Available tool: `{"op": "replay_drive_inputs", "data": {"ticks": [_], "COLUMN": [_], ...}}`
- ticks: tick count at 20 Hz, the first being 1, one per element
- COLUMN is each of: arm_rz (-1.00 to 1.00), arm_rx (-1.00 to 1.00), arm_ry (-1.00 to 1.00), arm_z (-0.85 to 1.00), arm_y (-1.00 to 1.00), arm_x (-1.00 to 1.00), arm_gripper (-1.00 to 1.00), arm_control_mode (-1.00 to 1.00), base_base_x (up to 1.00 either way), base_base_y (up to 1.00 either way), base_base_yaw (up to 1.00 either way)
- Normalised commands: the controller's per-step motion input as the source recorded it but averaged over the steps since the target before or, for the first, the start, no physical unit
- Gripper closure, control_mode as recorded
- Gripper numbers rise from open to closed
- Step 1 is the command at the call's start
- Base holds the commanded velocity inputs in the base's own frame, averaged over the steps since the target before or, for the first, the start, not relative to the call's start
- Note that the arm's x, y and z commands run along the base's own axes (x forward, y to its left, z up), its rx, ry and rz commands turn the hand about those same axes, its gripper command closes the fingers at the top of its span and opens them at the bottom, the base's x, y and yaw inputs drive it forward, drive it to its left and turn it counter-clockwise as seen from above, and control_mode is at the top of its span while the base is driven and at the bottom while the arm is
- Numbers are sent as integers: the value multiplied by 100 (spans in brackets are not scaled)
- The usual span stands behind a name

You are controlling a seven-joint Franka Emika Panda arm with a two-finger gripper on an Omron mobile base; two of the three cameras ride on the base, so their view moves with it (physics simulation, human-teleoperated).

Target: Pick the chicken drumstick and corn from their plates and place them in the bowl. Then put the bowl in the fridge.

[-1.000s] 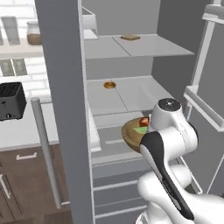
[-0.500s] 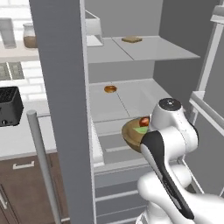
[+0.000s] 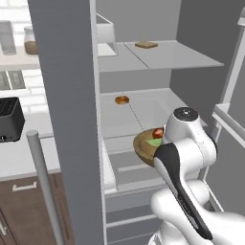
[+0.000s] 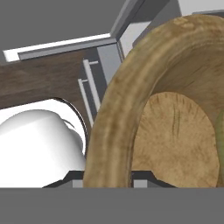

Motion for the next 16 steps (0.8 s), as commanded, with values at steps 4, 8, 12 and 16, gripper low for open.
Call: {"op": "replay_drive_inputs", "data": {"ticks": [4,8,12,16], "arm_rz": [0,0,3,6], "arm_rx": [0,0,0,0], "arm_ry": [0,0,-22,-35], "arm_z": [0,0,9,5], "arm_y": [0,-3,-9,-9], "arm_x": [0,0,33,55], "arm_gripper": [100,100,100,100], "arm_control_mode": [100,-100,-100,-100], "base_base_x": [12,0,0,0], "base_base_y": [0,0,0,0], "base_base_yaw": [0,0,0,0]}}
